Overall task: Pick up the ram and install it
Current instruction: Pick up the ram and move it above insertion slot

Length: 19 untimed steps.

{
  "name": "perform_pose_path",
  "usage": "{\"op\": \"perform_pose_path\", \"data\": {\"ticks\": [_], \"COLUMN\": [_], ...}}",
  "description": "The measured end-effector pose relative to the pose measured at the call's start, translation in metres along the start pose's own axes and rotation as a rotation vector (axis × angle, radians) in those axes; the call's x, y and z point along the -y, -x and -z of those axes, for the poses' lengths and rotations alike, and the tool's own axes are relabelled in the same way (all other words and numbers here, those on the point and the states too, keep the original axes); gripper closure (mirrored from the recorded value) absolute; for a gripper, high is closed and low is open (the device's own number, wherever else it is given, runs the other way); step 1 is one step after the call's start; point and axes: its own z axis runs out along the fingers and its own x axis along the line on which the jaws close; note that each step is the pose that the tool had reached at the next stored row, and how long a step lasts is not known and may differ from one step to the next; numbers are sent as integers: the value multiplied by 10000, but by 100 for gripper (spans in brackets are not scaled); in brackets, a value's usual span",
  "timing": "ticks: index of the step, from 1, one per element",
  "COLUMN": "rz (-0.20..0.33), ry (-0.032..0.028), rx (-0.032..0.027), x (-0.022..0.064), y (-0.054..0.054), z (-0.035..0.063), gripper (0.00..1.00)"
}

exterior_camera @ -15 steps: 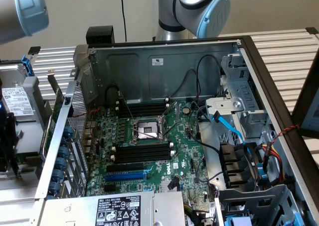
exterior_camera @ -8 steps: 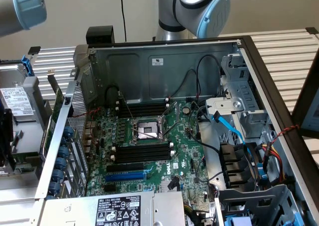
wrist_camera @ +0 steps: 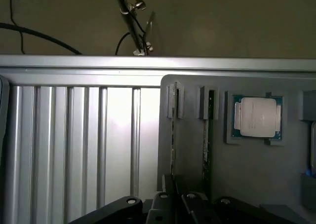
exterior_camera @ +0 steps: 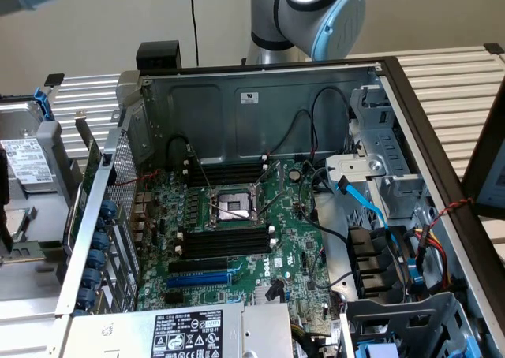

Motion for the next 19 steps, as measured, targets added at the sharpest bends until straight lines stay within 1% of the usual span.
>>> {"op": "perform_pose_path", "data": {"ticks": [9, 14, 19], "rz": [-1, -3, -3], "ry": [0, 0, 0], "rx": [9, 10, 10], "x": [-6, 88, 217], "y": [-21, -24, -27], "z": [391, 621, 853], "gripper": [87, 87, 87]}}
